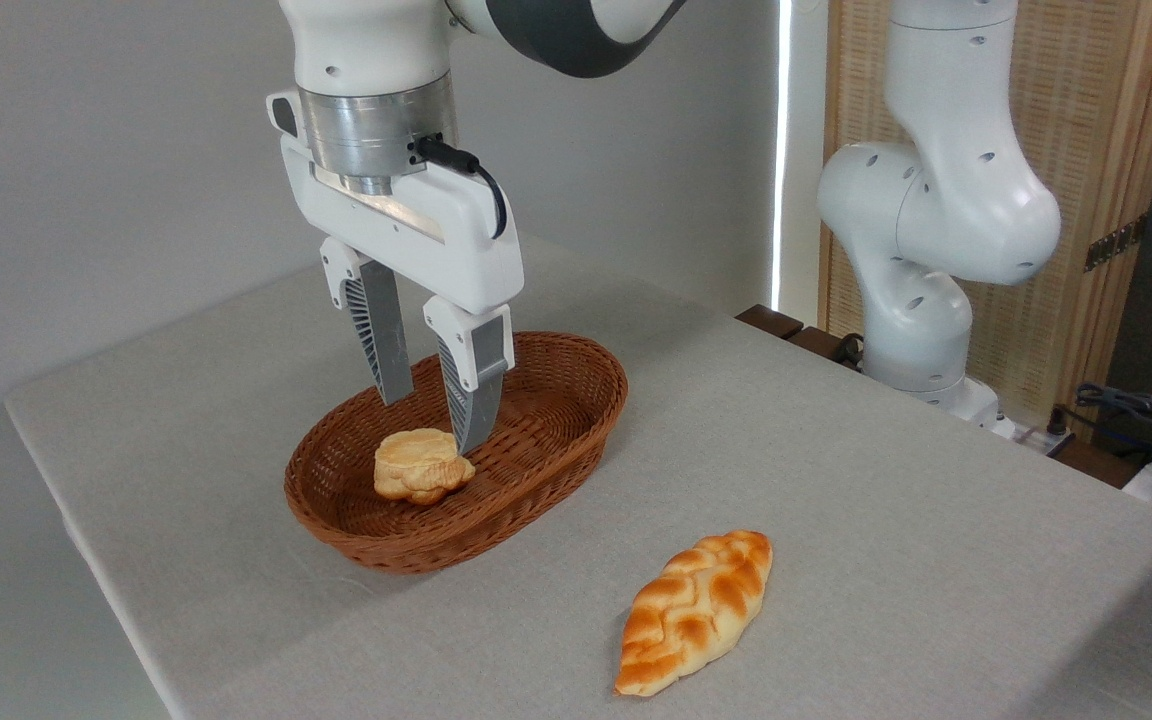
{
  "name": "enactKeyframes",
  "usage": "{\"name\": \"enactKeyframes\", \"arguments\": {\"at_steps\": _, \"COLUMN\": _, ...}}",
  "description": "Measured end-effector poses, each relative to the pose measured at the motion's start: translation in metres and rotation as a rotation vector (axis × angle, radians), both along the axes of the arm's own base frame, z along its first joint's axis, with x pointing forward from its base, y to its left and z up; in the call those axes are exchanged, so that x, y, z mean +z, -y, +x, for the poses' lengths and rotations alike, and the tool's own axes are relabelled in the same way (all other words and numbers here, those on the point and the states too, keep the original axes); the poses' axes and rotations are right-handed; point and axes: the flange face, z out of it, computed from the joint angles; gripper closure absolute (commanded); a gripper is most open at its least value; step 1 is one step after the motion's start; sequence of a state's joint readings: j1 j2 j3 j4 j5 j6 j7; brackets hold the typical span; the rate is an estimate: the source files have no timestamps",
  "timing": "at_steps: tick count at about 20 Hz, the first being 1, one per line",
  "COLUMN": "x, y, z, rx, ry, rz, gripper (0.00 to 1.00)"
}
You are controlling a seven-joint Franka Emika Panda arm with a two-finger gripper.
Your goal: Put bread into the basket
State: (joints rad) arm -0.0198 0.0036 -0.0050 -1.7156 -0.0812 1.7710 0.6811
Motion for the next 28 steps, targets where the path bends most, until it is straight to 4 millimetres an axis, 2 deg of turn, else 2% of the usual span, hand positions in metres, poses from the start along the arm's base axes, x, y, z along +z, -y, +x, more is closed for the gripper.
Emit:
{"name": "enactKeyframes", "arguments": {"at_steps": 22, "x": 0.0, "y": -0.001, "z": 0.0, "rx": -0.02, "ry": 0.0, "rz": 0.001, "gripper": 0.0}}
{"name": "enactKeyframes", "arguments": {"at_steps": 26, "x": -0.006, "y": -0.001, "z": -0.004, "rx": -0.028, "ry": -0.048, "rz": 0.002, "gripper": 0.0}}
{"name": "enactKeyframes", "arguments": {"at_steps": 28, "x": -0.014, "y": -0.015, "z": -0.004, "rx": -0.053, "ry": -0.068, "rz": 0.004, "gripper": 0.0}}
